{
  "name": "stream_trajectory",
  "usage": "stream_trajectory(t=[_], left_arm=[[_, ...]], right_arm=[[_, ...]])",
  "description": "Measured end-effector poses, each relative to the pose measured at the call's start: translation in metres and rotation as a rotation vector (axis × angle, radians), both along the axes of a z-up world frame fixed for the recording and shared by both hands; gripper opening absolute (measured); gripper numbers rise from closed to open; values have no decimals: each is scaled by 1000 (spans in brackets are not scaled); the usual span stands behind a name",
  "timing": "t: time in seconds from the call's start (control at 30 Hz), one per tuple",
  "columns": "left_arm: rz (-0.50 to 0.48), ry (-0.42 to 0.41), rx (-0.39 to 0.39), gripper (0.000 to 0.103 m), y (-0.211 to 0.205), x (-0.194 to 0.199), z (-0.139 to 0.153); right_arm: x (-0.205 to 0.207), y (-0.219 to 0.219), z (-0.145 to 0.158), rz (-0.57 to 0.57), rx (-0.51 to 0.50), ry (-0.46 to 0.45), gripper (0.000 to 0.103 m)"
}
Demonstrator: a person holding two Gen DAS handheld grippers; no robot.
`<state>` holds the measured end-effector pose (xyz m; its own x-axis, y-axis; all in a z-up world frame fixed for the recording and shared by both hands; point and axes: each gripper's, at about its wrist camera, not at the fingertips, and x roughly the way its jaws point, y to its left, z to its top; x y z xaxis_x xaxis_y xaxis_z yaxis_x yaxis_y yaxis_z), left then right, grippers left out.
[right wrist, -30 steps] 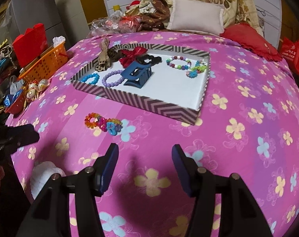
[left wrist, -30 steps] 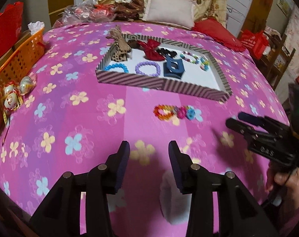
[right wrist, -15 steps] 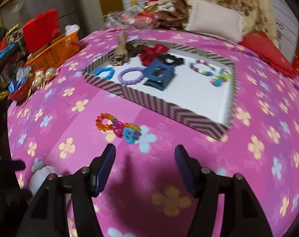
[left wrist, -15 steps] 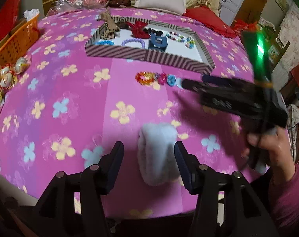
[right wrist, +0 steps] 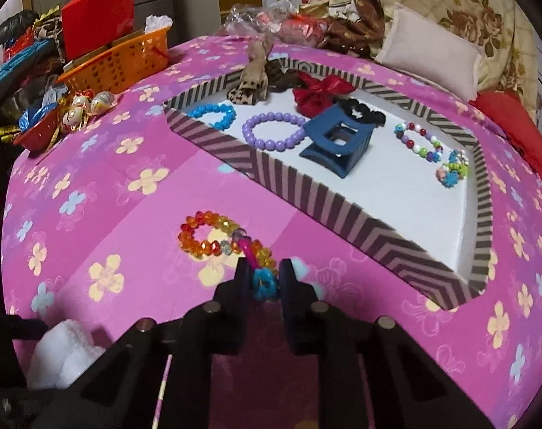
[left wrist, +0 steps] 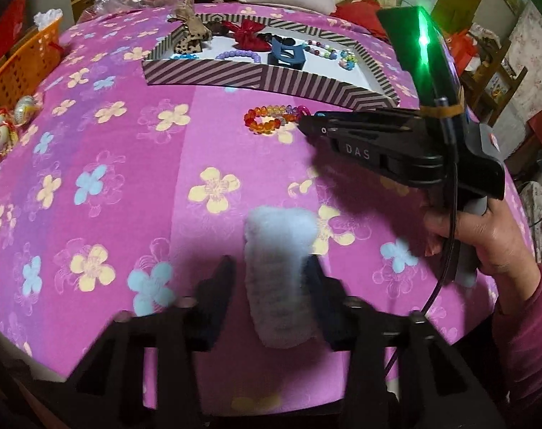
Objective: Organize jewelry
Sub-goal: 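Grasp the white fluffy scrunchie with the left tool while the right tool grasps the amber bead bracelet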
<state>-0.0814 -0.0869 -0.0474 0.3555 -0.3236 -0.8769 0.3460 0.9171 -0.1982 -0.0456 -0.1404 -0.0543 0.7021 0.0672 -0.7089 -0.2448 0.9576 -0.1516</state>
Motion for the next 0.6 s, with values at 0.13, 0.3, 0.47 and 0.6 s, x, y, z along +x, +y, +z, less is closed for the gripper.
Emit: stream_trajectory(t=[0.13, 0.3, 0.47, 0.6], left_arm=[[-3, -10, -51, 17, 3, 3, 1], [-1, -61, -60, 12, 8, 7, 18], [23, -107, -60, 11, 14, 20, 32], [37, -131, -63, 10, 16, 31, 43]], right_arm=[[-6, -6, 2, -18, 39, -12, 13], [-15, -21, 21, -30, 136, -32, 12], [-23, -31, 47, -31, 176, -64, 12], [-28, -36, 64, -32, 188, -92, 12]])
